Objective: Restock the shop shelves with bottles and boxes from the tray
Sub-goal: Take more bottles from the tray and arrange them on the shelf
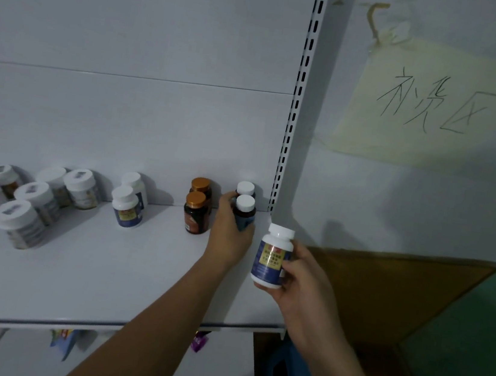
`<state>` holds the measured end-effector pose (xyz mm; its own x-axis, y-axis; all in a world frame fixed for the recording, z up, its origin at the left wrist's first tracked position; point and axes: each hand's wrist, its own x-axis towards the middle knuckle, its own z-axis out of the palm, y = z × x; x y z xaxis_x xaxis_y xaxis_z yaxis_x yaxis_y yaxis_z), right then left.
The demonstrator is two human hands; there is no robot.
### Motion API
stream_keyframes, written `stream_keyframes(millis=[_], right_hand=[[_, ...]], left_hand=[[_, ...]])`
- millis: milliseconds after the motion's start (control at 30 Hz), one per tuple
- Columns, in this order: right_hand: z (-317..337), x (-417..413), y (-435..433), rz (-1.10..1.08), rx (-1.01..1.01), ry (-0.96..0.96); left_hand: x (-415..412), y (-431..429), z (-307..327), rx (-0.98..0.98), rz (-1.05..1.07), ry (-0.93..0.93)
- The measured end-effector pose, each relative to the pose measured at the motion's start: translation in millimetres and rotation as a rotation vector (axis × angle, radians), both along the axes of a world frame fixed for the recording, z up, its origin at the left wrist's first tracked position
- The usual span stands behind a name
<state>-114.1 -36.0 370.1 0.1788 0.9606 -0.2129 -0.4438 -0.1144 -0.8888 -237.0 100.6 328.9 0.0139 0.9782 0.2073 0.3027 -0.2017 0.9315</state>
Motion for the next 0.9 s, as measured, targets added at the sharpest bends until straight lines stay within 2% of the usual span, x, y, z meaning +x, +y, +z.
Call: stream_keyframes(millis=[100,300,433,533,667,767,900], right_hand=[[-3,1,2,-0.005,0.026,-0.027],[2,-8,12,0.005,0.061,-0.034],[8,-35,24,0.111,0.086,-0.018],[9,-69,29,0.214,0.134,-0.053],[2,-126,34,0.364,0.207,-0.209],[-10,-166,43,0.387,0.23,-0.341],[-26,-208,68,0.32,0.257,-0.511]], left_hand=[[-8,-20,16,0.053,0.004,0.028],[-63,-76,68,0.299,-0.075,0.098],[-125,-100,100,0.403,-0.029,0.487],[-176,-108,104,0.374,0.056,0.706],[-243,-115,95,0.278,0.186,0.908],[-282,-116,87,0.224,0.242,0.986],[-315,-107,76,0.188,0.193,0.983]])
